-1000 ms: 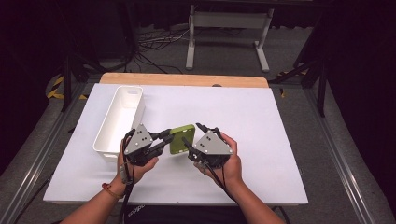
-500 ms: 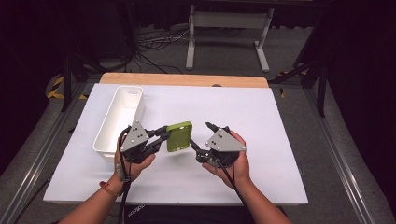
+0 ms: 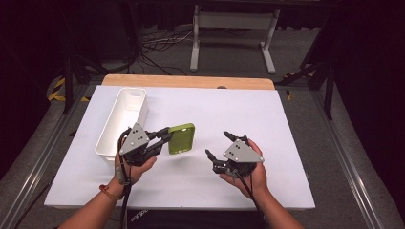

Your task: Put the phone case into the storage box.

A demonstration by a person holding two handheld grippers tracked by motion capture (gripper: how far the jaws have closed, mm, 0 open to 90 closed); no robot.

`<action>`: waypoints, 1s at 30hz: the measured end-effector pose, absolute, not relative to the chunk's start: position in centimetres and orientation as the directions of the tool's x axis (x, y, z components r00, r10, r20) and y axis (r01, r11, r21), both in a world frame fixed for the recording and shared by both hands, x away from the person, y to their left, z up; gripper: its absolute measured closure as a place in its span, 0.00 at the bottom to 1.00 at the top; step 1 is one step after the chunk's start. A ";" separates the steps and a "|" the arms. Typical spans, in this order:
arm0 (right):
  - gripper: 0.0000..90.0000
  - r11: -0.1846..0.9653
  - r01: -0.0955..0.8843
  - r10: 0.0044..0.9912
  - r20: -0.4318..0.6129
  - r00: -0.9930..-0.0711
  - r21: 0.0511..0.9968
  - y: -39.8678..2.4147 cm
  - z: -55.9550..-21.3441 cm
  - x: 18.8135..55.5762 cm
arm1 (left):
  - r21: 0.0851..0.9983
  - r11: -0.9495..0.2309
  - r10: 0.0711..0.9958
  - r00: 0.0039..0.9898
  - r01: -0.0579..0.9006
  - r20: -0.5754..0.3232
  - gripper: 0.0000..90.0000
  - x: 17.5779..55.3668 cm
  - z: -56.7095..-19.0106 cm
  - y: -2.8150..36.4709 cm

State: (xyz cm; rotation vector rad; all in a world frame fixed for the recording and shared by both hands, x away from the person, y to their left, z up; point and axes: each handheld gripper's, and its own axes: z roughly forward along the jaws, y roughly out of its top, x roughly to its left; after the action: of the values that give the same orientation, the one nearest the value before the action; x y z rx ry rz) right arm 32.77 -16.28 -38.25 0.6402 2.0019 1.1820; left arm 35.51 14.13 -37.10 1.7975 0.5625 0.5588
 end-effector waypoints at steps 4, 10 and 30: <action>0.22 0.454 0.082 0.726 -0.315 -0.612 0.887 -17.6 -39.0 32.4 | 0.958 -0.270 0.628 0.772 0.098 0.098 0.87 35.5 -37.1 14.2; 0.20 0.460 0.090 0.730 -0.318 -0.605 0.883 -18.8 -39.9 32.0 | 0.959 -0.268 0.624 0.775 0.093 0.099 0.87 35.5 -37.0 14.3; 0.17 0.460 0.082 0.728 -0.323 -0.604 0.884 -21.5 -42.0 31.1 | 0.970 -0.240 0.615 0.780 0.049 0.113 0.87 35.2 -36.1 15.2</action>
State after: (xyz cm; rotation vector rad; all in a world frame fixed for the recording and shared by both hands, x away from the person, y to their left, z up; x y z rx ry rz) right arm 31.06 -21.52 -41.99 0.6737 1.9973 1.1572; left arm 35.25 15.16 -36.13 1.7519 0.5197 0.5768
